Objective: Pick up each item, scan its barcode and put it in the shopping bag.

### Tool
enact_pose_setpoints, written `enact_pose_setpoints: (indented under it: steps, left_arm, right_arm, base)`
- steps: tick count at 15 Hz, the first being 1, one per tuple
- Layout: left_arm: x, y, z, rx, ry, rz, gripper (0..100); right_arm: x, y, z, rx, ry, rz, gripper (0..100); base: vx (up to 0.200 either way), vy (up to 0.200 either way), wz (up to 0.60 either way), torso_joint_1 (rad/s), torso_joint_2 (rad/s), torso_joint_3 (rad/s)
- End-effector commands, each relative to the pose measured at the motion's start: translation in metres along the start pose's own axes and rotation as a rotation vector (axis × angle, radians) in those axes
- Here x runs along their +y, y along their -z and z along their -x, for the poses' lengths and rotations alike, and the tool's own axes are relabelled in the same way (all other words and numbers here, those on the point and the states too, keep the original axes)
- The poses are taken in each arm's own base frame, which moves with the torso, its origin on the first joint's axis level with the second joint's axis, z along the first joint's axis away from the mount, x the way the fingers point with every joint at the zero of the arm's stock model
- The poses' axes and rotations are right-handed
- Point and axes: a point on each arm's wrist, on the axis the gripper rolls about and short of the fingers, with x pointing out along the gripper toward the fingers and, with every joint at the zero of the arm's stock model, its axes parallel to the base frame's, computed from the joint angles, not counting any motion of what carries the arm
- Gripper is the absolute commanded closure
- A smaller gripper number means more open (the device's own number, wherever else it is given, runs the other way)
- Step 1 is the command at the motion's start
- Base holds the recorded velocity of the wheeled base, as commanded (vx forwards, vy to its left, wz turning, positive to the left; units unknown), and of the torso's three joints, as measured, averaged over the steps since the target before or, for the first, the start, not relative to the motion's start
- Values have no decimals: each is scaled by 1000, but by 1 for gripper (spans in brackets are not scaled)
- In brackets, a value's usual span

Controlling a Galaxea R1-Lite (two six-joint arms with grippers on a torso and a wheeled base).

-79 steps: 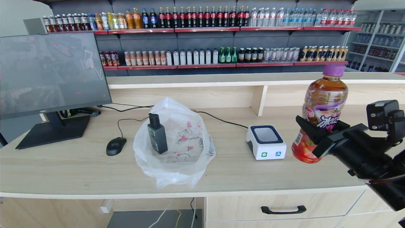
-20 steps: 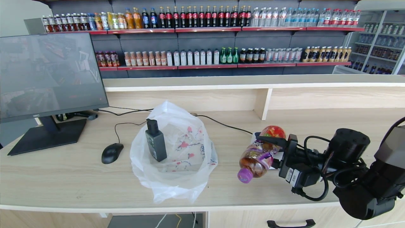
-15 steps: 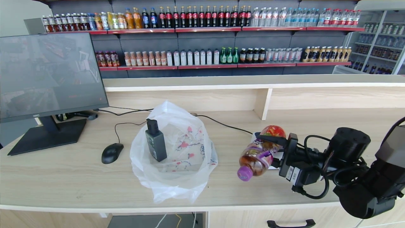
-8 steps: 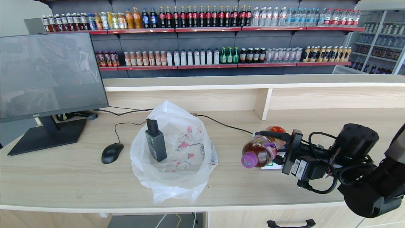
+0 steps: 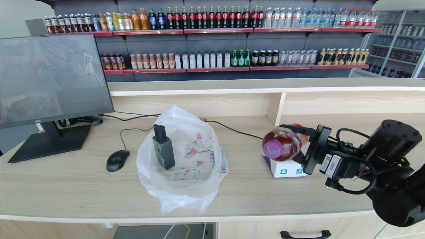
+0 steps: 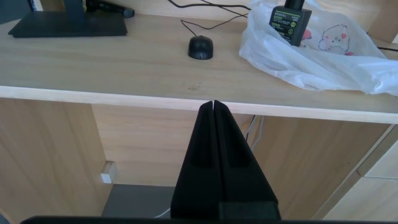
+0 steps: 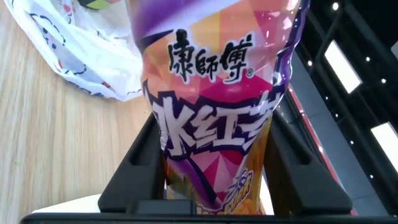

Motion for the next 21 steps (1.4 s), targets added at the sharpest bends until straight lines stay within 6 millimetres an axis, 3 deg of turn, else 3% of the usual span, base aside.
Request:
enact_pose_setpoints:
  steps: [1,8,12,14,16,21]
  left_arm:
    - [0,0,0,-1,0,0,100]
    - [0,0,0,0,0,-3,100]
    - [0,0,0,0,0,-4,100]
    - [0,0,0,0,0,-6,100]
    - [0,0,0,0,0,-10,100]
    - [0,0,0,0,0,-12,100]
  right_arm:
    - [-9,-8,2,-9,23,18,100]
    - [-38,-45,2,30,188,-175,100]
    - [-32,-68,-4,50,261,-400,100]
    - [-26,-68,0,98,293,-530,100]
    - [-21,-65,20,170,361,-730,100]
    - [-28,-55,16,189,433,-774,100]
  base:
    - [0,0,0,0,0,0]
    - [0,0,0,0,0,0]
    - [0,0,0,0,0,0]
    - [0,0,0,0,0,0]
    - [0,0,0,0,0,0]
    - [0,0,0,0,0,0]
